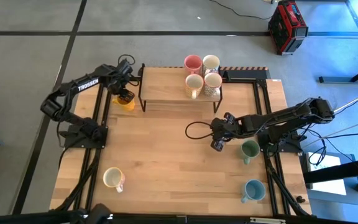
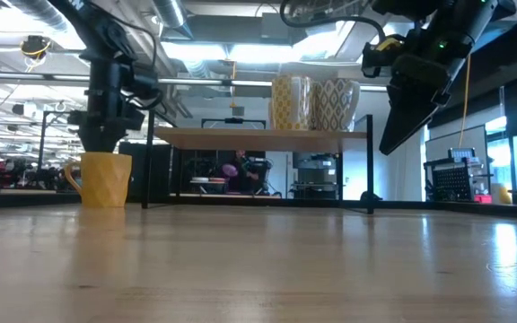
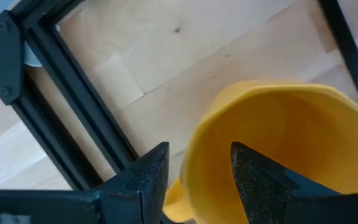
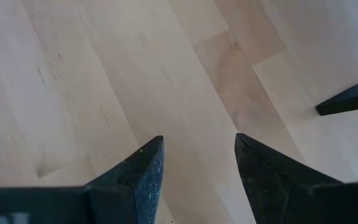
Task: Place coffee mugs
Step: Put the yellow mug on the shelf
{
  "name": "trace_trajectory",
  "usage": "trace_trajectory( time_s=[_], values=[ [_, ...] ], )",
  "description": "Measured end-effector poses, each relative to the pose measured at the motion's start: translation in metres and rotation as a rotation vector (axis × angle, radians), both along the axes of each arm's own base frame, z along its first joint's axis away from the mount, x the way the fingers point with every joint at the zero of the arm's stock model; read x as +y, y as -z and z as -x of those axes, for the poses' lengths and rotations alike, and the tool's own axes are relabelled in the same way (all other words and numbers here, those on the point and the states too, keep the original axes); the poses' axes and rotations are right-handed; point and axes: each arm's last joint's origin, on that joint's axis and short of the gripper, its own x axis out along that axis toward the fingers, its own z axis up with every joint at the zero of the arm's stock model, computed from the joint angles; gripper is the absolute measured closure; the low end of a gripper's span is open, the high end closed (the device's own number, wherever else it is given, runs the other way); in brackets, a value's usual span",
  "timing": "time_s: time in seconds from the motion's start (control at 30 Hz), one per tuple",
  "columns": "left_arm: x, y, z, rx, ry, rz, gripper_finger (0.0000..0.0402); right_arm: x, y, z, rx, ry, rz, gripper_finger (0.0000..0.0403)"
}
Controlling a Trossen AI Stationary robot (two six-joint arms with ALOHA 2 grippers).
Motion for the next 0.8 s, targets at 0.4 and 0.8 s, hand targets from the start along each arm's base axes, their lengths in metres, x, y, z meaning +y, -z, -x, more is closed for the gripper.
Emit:
trace_trajectory(
  time_s=[0.4,0.8],
  values=[
    [0.0021,0.0037,0.0009,0.005,0.023,0.028,0.0328,-0.0004,-0.0015,-0.0024,-0.034,0.019,0.013,0.0217],
    [-0.0057,-0.0039,0.0021,-0.029,-0.008,0.034,0.0385,-0.0004,-0.0016,-0.0026,-0.040,0.037,0.003,0.0217]
  ],
)
